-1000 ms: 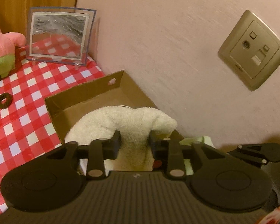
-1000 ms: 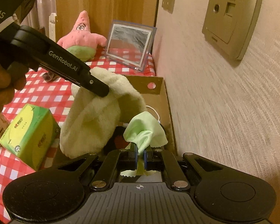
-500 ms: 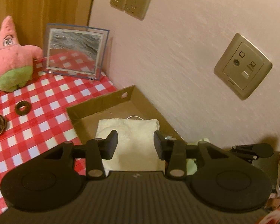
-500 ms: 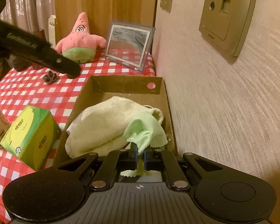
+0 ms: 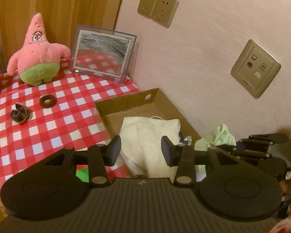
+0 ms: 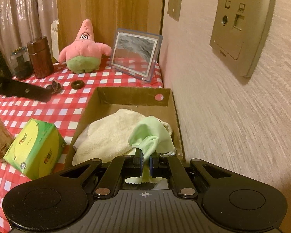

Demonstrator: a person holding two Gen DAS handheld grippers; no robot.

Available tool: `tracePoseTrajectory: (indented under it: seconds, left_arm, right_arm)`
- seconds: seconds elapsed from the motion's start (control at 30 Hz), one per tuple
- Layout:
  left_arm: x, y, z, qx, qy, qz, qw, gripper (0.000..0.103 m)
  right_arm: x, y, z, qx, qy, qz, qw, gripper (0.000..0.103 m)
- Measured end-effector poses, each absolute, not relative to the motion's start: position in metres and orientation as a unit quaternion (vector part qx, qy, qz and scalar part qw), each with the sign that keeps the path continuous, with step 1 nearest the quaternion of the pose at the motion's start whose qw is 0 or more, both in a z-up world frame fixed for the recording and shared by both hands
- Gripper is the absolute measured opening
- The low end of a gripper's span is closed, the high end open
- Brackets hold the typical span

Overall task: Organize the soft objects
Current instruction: 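Lower the light green cloth into the box and open the right gripper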

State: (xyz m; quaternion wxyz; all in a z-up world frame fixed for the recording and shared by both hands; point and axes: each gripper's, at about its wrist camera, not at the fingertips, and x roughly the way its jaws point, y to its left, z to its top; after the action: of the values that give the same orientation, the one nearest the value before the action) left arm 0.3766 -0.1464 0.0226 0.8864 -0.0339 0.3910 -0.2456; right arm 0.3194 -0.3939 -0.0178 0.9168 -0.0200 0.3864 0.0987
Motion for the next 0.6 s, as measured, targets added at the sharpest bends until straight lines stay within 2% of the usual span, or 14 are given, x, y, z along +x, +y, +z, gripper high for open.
tracePoseTrajectory:
  seconds: [0.23,0.3,0.33,0.37,0.6]
  left_arm:
    - [0.369,-0.140,0.018,-0.032,0.386,-0.242,0.890,0.045]
    - [0.367,-0.139,0.017,-0.031,0.386,-0.242,0.890,0.048]
    - [0.366,-0.138,0.016,-0.030,0.385,-0.241,0.890,0.048]
    - [0.366,-0.137,0.016,-0.031,0.385,-0.240,0.891,0.048]
    - [0.358,-0.126,0.022,-0.036,0.379,-0.231,0.895,0.051]
  right_arm:
    - [0.330,-0.387,-0.030,-0.016,0.404,0.117,0.907,0.008]
    - [0.330,-0.385,-0.033,-0.017,0.408,0.116,0.905,0.024]
    - [0.328,-0.385,-0.034,-0.015,0.405,0.115,0.907,0.045]
    - [0.326,-0.385,-0.034,-0.012,0.402,0.114,0.908,0.060]
    - [0.316,-0.381,-0.029,-0.019,0.401,0.125,0.907,0.062]
